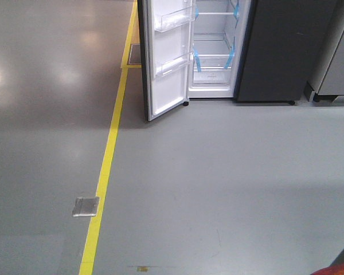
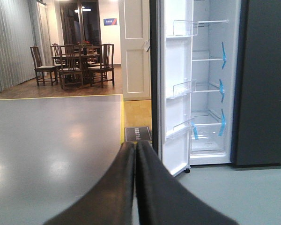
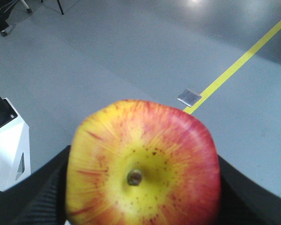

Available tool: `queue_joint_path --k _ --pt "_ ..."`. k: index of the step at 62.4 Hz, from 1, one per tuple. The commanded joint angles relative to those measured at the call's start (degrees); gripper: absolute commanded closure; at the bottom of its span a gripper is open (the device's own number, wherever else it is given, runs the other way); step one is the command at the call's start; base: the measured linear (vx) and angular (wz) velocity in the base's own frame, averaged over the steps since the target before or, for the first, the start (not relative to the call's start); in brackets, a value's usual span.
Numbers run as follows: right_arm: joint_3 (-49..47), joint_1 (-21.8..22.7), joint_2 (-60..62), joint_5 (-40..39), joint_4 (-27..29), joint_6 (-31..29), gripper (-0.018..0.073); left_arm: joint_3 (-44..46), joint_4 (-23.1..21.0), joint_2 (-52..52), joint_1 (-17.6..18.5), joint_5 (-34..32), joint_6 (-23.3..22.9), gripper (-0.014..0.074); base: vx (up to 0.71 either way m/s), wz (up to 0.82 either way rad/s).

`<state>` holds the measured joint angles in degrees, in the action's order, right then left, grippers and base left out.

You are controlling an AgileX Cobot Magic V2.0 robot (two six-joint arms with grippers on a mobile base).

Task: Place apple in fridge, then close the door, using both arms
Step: 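Drive toward the open fridge door holding the apple in the right gripper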

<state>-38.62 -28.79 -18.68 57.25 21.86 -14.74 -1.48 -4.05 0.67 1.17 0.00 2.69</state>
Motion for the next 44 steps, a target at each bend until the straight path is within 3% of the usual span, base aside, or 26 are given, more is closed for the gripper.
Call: queue_joint_path --k 1,44 --pt "-1.5 0.0 -0.6 -4.2 1.4 -0.2 0.0165 -1.2 -0.1 0.8 0.0 -4.2 -0.2 0.0603 0.29 0.0" --pt "-1.5 0.0 -0.6 -4.2 1.4 -0.2 0.0165 -1.2 -0.1 0.8 0.0 -4.2 -0.2 0.0603 0.28 0.0"
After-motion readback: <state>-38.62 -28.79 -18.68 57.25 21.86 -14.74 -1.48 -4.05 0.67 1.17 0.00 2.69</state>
